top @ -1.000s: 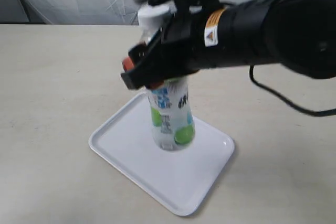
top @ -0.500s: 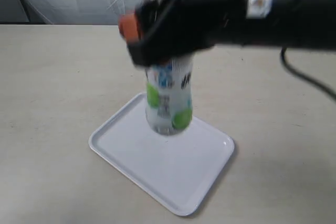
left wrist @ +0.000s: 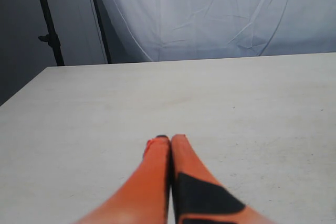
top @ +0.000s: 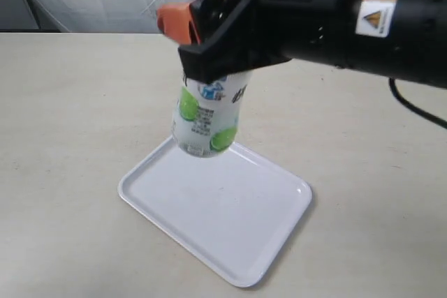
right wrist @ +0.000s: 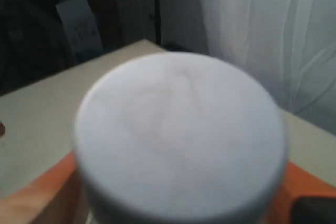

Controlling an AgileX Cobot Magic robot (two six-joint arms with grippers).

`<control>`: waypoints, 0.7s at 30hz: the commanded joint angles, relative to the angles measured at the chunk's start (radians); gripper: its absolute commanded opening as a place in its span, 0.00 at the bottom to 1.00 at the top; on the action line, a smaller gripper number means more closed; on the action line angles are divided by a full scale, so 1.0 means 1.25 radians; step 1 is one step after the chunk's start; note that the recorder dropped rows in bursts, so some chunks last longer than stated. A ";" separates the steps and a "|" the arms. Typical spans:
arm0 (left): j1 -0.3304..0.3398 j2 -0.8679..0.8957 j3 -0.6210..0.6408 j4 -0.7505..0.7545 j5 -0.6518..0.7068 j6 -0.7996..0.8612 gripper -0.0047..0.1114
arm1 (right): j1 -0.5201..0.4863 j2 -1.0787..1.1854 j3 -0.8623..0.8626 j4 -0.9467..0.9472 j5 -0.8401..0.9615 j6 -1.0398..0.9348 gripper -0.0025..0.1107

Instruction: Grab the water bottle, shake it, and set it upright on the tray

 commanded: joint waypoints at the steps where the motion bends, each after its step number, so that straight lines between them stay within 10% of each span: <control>1: 0.000 -0.004 0.002 0.002 -0.004 -0.003 0.04 | 0.000 -0.017 0.001 0.000 -0.010 -0.003 0.02; 21: 0.000 -0.004 0.002 0.004 -0.004 -0.003 0.04 | 0.000 -0.057 -0.004 0.000 0.007 -0.001 0.02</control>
